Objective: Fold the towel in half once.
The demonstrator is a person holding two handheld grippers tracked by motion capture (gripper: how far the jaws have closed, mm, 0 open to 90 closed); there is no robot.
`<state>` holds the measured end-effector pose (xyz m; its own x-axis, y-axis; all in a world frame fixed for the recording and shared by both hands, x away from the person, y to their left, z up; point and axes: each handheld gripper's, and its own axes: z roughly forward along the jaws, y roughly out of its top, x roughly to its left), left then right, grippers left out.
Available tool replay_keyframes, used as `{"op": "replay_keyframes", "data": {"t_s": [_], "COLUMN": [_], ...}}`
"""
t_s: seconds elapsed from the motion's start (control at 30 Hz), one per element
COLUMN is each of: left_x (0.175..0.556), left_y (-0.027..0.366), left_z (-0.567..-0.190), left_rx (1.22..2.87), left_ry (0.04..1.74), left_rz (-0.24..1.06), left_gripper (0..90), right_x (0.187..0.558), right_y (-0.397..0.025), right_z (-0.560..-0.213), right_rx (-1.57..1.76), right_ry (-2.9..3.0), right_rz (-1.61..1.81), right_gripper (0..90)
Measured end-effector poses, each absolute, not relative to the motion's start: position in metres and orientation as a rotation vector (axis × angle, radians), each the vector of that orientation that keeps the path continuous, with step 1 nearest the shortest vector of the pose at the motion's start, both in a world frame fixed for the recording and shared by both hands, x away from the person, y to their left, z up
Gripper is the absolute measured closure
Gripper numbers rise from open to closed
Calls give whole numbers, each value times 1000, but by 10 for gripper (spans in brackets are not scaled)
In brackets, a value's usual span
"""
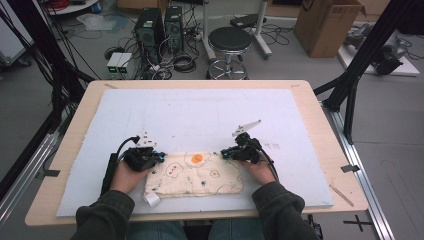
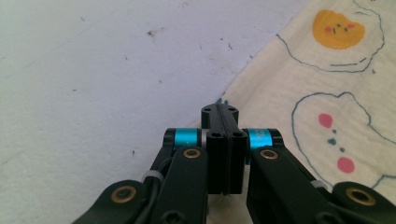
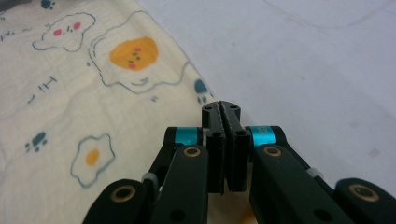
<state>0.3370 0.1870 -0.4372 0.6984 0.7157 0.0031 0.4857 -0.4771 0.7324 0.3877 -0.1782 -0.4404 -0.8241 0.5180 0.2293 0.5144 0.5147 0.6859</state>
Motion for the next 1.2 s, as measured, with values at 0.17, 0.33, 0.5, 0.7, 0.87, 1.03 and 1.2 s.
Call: {"op": "replay_keyframes", "data": {"t_s": [0.17, 0.33, 0.5, 0.7, 0.87, 1.03, 1.2], "left_x": [333, 331, 326, 327, 325, 323, 331], "left_y": [194, 195, 202, 209, 208, 211, 219], "left_z": [-441, -437, -433, -441, -442, -439, -425], "left_rx": [2125, 2092, 2081, 2092, 2098, 2062, 1979], "left_ry": [922, 923, 919, 948, 936, 926, 974], "left_rz": [392, 393, 391, 370, 393, 377, 386], "left_gripper": [896, 856, 851, 851, 848, 787, 692], "right_x": [385, 383, 376, 376, 373, 371, 375], "right_y": [-200, -200, -194, -200, -212, -215, -219], "right_z": [-442, -441, -435, -439, -442, -440, -425], "right_rx": [965, 950, 897, 890, 914, 912, 939], "right_ry": [2693, 2669, 2677, 2697, 2673, 2656, 2575], "right_rz": [1257, 1275, 1299, 1246, 1271, 1283, 1343], "right_gripper": [885, 876, 863, 847, 837, 795, 729]}}
